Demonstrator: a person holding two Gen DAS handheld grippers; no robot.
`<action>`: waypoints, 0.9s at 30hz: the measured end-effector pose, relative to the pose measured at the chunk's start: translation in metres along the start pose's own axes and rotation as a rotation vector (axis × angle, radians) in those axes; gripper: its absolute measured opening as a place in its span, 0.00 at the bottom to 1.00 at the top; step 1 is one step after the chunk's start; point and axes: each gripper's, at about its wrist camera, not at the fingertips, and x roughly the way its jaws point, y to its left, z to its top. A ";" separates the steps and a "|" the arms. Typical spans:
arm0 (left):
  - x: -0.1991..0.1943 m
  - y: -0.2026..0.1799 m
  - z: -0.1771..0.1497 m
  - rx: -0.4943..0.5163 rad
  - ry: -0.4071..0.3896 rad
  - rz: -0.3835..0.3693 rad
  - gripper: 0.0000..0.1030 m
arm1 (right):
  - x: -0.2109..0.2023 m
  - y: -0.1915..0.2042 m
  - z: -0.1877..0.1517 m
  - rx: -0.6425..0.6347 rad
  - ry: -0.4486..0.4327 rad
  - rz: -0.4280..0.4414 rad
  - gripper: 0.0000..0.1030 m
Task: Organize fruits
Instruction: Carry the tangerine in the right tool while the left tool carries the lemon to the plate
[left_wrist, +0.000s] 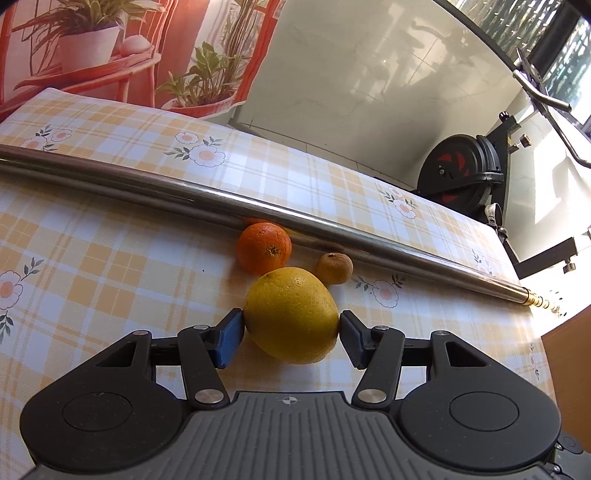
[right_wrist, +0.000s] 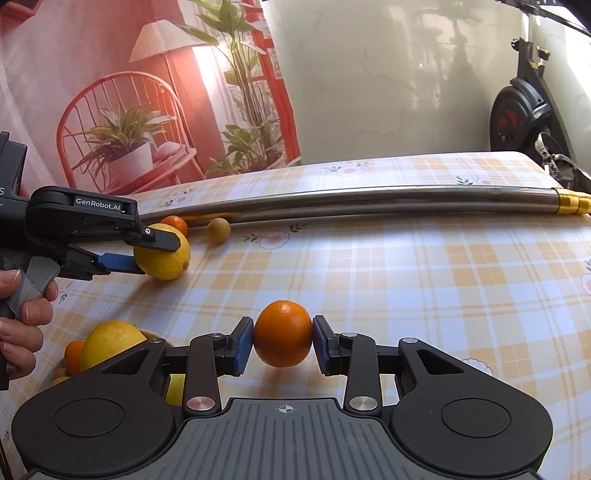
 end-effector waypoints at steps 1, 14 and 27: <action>-0.004 -0.001 -0.002 0.021 -0.006 -0.003 0.57 | 0.000 0.000 0.000 0.000 -0.002 0.000 0.31; -0.045 -0.008 -0.025 0.161 -0.025 -0.009 0.53 | -0.016 0.005 -0.005 -0.012 -0.022 0.008 0.31; -0.038 0.015 -0.019 0.010 0.032 -0.033 0.54 | -0.025 0.005 -0.009 -0.014 -0.029 0.004 0.31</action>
